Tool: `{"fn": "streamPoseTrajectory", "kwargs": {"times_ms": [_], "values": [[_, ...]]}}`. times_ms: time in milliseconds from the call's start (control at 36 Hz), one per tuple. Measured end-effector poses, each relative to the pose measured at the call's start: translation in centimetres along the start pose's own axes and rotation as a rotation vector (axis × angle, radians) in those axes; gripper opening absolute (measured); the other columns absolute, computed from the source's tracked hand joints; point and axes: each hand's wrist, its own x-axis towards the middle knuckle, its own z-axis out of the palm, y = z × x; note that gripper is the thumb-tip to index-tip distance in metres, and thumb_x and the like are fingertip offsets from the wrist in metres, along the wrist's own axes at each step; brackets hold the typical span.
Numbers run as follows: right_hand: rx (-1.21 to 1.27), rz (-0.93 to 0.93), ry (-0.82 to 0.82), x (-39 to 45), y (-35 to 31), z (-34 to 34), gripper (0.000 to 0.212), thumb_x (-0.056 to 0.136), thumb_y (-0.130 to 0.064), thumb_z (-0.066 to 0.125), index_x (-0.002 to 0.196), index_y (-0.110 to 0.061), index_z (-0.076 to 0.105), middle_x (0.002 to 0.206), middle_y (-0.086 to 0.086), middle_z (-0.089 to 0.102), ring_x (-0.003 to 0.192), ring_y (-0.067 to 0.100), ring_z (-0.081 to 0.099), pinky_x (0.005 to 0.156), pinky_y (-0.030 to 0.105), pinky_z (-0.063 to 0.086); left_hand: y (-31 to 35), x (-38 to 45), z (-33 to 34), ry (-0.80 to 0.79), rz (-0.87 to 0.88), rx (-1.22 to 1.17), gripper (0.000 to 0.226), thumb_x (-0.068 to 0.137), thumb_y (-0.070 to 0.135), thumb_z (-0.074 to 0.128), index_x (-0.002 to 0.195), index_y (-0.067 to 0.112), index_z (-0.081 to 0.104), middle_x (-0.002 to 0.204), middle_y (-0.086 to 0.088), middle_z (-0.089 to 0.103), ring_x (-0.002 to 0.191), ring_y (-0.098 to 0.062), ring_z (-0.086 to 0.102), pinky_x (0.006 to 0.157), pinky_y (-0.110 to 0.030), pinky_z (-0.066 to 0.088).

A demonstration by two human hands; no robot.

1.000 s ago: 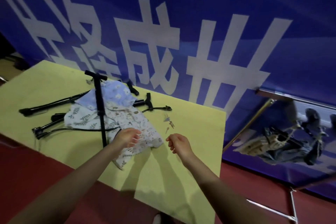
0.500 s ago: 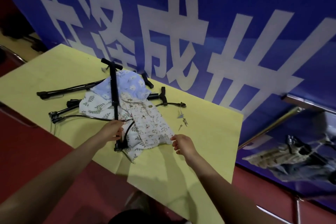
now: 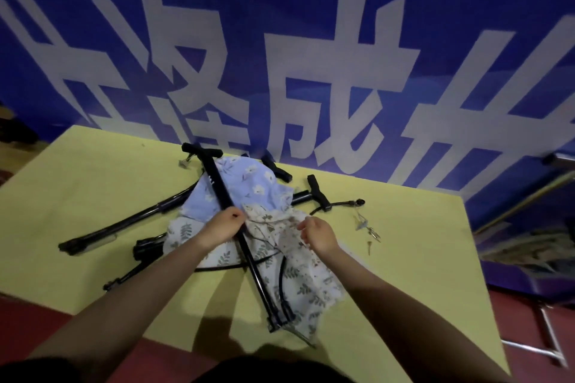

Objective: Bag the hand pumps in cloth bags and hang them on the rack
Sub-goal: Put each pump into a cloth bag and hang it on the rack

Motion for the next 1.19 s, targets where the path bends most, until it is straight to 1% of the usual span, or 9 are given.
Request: {"fn": "streamPoseTrajectory", "kwargs": {"times_ms": [111,194,361,528,694,833,972,1083,1194], "values": [[-0.298,-0.137,0.084,2.1,-1.9,2.9,0.035,0.097,-0.026,0.038,0.096,0.000,0.061,0.092,0.019,0.061,0.091,0.036,0.055,0.071,0.038,0.041,-1.2,2.4,-1.5,-0.037,0.011,0.079,0.024,0.099,0.041,0.043,0.110,0.024,0.054,0.107,-0.003,0.061,0.091,-0.022,0.062,0.086,-0.041,0.052],[-0.531,-0.170,0.144,4.0,-2.7,4.5,0.057,0.087,-0.043,0.031,0.125,-0.009,0.057,0.122,0.019,0.053,0.118,0.034,0.042,0.094,0.038,0.038,-1.4,3.7,-2.2,-0.061,0.034,0.088,0.020,0.099,0.042,0.046,0.111,0.027,0.053,0.103,0.002,0.060,0.092,-0.021,0.062,0.086,-0.042,0.052],[-0.861,-0.074,-0.091,5.9,-1.7,5.0,0.053,0.093,-0.048,0.050,0.138,-0.021,0.046,0.133,0.012,0.051,0.128,0.032,0.038,0.098,0.039,0.039,-0.9,5.1,-1.6,-0.015,0.066,0.174,0.027,0.098,0.045,0.046,0.109,0.022,0.057,0.097,-0.003,0.063,0.077,-0.017,0.058,0.055,-0.022,0.040],[-0.702,0.021,-0.168,6.1,-1.8,4.5,0.052,0.092,-0.042,0.058,0.135,-0.016,0.052,0.126,0.009,0.060,0.116,0.029,0.054,0.084,0.031,0.042,-1.2,5.6,-0.5,0.094,0.076,0.256,0.032,0.096,0.047,0.050,0.105,0.018,0.060,0.091,-0.003,0.066,0.072,-0.017,0.058,0.057,-0.028,0.042],[-0.454,-0.102,-0.053,4.6,-2.2,3.4,0.015,0.092,-0.035,0.061,0.083,-0.026,0.052,0.076,-0.007,0.050,0.077,0.019,0.052,0.060,0.028,0.034,-0.6,5.6,-0.6,0.032,0.069,0.218,0.030,0.098,0.047,0.044,0.107,0.021,0.055,0.092,-0.004,0.065,0.075,-0.022,0.061,0.061,-0.032,0.044],[-0.212,-0.210,0.122,1.4,-2.5,1.9,0.028,0.092,-0.033,0.062,0.075,-0.016,0.048,0.067,-0.001,0.044,0.062,0.011,0.041,0.059,0.030,0.029,1.1,3.9,-0.5,-0.010,0.117,-0.187,0.019,0.100,0.031,0.046,0.097,0.020,0.061,0.085,0.001,0.065,0.083,-0.022,0.064,0.078,-0.040,0.052],[-0.050,-0.290,0.217,-2.8,-4.0,-0.4,0.022,0.095,-0.026,0.060,0.074,-0.019,0.052,0.066,-0.006,0.049,0.062,-0.003,0.046,0.059,0.013,0.034,5.3,-0.3,0.7,-0.135,0.170,-0.511,0.024,0.102,0.023,0.042,0.090,0.012,0.059,0.073,-0.005,0.062,0.061,-0.018,0.058,0.058,-0.026,0.047],[0.093,-0.302,0.218,-5.2,-4.9,-2.5,0.036,0.101,-0.024,0.046,0.067,-0.015,0.038,0.063,-0.007,0.035,0.057,0.002,0.034,0.059,0.020,0.030,9.2,-3.3,2.2,-0.165,0.194,-0.803,0.022,0.102,0.022,0.041,0.091,0.011,0.057,0.072,-0.010,0.062,0.055,-0.016,0.061,0.052,-0.022,0.051],[0.185,-0.286,0.190,-7.2,-5.2,-4.6,0.055,0.103,-0.044,0.032,0.077,0.003,0.044,0.071,0.018,0.045,0.067,0.015,0.045,0.065,0.029,0.037,12.1,-5.9,4.6,-0.191,0.206,-0.904,0.029,0.099,0.037,0.042,0.098,0.018,0.065,0.096,-0.007,0.069,0.082,-0.018,0.066,0.075,-0.028,0.054]]}}
